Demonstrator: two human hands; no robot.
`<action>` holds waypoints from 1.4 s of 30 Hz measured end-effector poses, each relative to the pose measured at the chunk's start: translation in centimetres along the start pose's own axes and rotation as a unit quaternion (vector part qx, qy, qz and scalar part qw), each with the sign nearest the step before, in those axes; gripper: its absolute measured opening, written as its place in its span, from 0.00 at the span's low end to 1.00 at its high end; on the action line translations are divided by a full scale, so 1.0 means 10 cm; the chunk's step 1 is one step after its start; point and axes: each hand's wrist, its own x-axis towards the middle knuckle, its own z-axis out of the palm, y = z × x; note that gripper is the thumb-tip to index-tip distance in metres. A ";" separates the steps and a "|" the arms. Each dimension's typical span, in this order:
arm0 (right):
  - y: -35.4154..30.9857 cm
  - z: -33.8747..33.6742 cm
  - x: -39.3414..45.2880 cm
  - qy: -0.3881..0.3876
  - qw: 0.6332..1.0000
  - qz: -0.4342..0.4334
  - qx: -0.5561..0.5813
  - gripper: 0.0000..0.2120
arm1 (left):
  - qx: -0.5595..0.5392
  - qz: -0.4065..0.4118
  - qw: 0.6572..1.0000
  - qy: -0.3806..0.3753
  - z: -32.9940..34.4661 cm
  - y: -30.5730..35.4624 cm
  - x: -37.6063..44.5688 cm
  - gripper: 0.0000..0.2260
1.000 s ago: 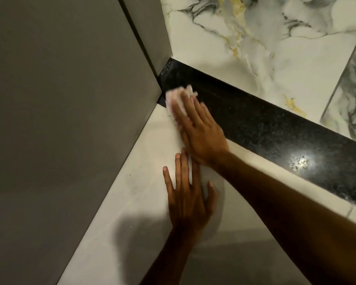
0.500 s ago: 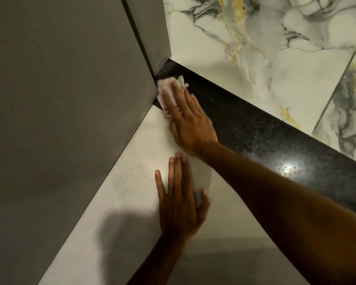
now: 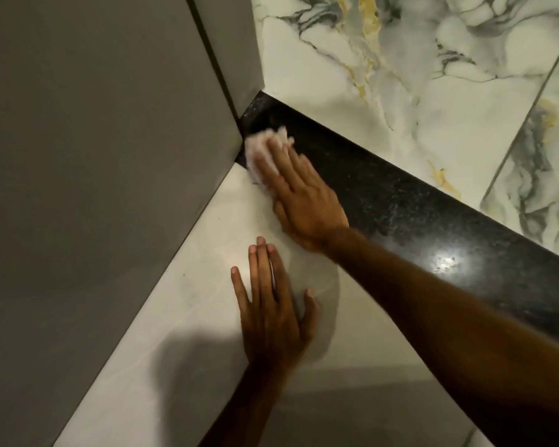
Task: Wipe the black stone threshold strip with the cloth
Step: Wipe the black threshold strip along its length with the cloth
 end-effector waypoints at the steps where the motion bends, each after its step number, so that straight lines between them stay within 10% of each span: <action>1: 0.01 -0.01 -0.31 -0.014 1.000 -0.007 -0.006 0.33 | 0.009 0.008 1.000 -0.007 -0.01 0.01 0.00 0.37; 9: 0.82 -0.25 -0.95 0.094 0.972 0.215 -0.009 0.37 | -0.015 0.119 0.992 -0.037 -0.01 0.10 -0.08 0.35; 16: 0.68 -0.11 -2.18 0.086 0.976 0.197 -0.015 0.33 | -0.010 0.300 0.946 -0.121 -0.05 0.47 -0.31 0.37; 22: 1.59 -0.47 -2.92 0.228 0.829 0.510 -0.024 0.29 | -0.025 0.422 0.894 -0.148 0.09 0.99 -0.52 0.38; 29: 1.28 -0.24 -3.56 0.178 0.898 0.402 -0.026 0.30 | -0.005 0.483 0.861 -0.161 0.25 1.49 -0.66 0.40; 35: 1.80 -0.45 -3.92 0.256 0.740 0.622 -0.018 0.31 | -0.004 0.523 0.838 -0.154 0.31 1.80 -0.72 0.38; 42: 1.50 -0.25 -4.18 0.174 0.893 0.414 -0.028 0.29 | -0.039 0.514 0.841 -0.164 0.23 1.99 -0.78 0.38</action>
